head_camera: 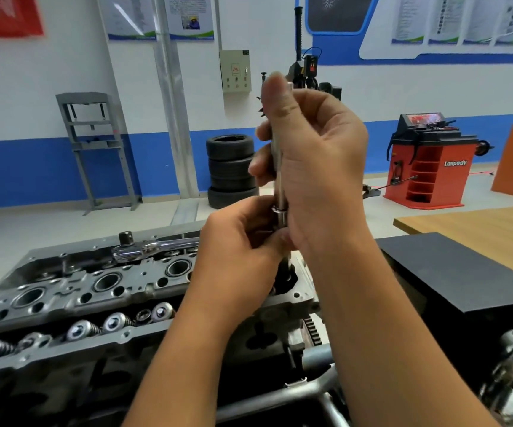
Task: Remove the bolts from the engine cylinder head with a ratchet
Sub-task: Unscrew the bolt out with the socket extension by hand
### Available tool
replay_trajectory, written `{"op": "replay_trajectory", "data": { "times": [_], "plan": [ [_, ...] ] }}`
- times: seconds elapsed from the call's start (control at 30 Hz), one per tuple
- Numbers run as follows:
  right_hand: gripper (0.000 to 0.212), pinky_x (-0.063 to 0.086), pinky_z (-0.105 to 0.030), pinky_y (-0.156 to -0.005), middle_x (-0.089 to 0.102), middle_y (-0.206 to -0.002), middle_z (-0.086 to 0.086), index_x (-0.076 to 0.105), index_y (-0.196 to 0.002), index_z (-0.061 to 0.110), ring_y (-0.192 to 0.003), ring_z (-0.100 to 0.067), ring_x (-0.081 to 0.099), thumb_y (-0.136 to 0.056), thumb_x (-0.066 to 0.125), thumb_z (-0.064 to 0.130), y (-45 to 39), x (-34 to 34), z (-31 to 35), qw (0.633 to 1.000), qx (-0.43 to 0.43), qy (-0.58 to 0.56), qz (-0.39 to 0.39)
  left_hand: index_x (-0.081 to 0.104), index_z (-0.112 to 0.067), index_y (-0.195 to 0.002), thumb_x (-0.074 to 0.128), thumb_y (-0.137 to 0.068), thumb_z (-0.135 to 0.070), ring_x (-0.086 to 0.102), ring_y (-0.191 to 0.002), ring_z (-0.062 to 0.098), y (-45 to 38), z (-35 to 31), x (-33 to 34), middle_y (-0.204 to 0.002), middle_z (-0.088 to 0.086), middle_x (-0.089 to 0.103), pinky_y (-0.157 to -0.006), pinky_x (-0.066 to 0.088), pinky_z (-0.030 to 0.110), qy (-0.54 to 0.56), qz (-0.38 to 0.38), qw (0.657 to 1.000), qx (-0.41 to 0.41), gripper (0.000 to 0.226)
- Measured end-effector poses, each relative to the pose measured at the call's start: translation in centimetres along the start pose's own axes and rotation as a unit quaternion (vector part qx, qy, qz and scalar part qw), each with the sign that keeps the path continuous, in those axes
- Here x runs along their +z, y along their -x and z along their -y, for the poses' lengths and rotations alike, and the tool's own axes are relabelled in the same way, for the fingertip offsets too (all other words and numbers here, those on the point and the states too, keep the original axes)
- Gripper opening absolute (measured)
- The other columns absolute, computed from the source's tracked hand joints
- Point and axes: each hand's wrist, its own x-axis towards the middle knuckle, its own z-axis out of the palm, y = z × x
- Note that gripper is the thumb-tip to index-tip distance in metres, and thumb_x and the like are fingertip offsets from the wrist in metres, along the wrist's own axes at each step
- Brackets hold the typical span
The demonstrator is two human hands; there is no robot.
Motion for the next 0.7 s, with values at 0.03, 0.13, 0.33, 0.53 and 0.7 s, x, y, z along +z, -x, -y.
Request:
{"op": "replay_trajectory", "data": {
  "times": [0.03, 0.13, 0.33, 0.53, 0.7],
  "plan": [
    [0.026, 0.048, -0.031, -0.047, 0.066, -0.072, -0.009, 0.063, -0.095, 0.005, -0.049, -0.02, 0.059, -0.096, 0.074, 0.029, 0.1, 0.3, -0.2, 0.999, -0.022, 0.028, -0.02, 0.074, -0.036, -0.096, 0.073, -0.09, 0.007, 0.076, -0.086, 0.003, 0.1, 0.1, 0.0, -0.09, -0.015, 0.08, -0.073, 0.058, 0.015, -0.002, -0.005, 1.0, 0.001, 0.044],
    [0.026, 0.052, -0.04, -0.057, 0.063, -0.073, -0.013, 0.064, -0.089, 0.005, -0.059, -0.026, 0.056, -0.099, 0.07, 0.029, 0.3, 0.8, -0.5, 0.993, -0.065, 0.091, -0.049, 0.075, -0.034, -0.092, 0.071, -0.091, 0.008, 0.076, -0.082, 0.006, 0.2, 0.1, -0.2, -0.087, -0.013, 0.079, -0.07, 0.059, 0.018, -0.014, -0.005, 1.0, 0.013, 0.043],
    [0.036, 0.028, -0.026, -0.045, 0.042, -0.066, -0.011, 0.055, -0.082, 0.008, -0.046, -0.013, 0.034, -0.11, 0.046, 0.028, -0.1, 0.4, -0.1, 0.998, -0.015, 0.011, 0.063, 0.067, -0.015, -0.113, 0.053, -0.105, -0.003, 0.067, -0.102, 0.04, 0.1, 0.2, -0.7, -0.106, 0.015, 0.074, -0.089, 0.056, 0.056, 0.016, 0.09, 0.995, -0.029, 0.02],
    [0.042, 0.028, -0.033, -0.047, 0.054, -0.065, -0.007, 0.063, -0.098, 0.002, -0.045, -0.018, 0.041, -0.112, 0.04, 0.034, -0.8, -1.0, 1.3, 0.983, 0.092, -0.034, 0.156, 0.069, -0.016, -0.11, 0.058, -0.102, 0.003, 0.076, -0.086, 0.017, 0.0, 0.4, -0.4, -0.096, 0.004, 0.078, -0.091, 0.062, 0.04, 0.021, 0.055, 0.998, -0.035, 0.023],
    [0.052, 0.034, -0.026, -0.049, 0.046, -0.051, 0.01, 0.058, -0.086, 0.014, -0.042, -0.007, 0.04, -0.109, 0.034, 0.054, -0.8, -0.2, 2.2, 0.986, 0.091, 0.11, 0.087, 0.075, -0.021, -0.11, 0.07, -0.096, -0.002, 0.078, -0.086, 0.014, -0.1, 0.4, -0.3, -0.097, 0.0, 0.08, -0.09, 0.061, 0.036, 0.022, 0.054, 0.998, -0.023, 0.025]
  ]
}}
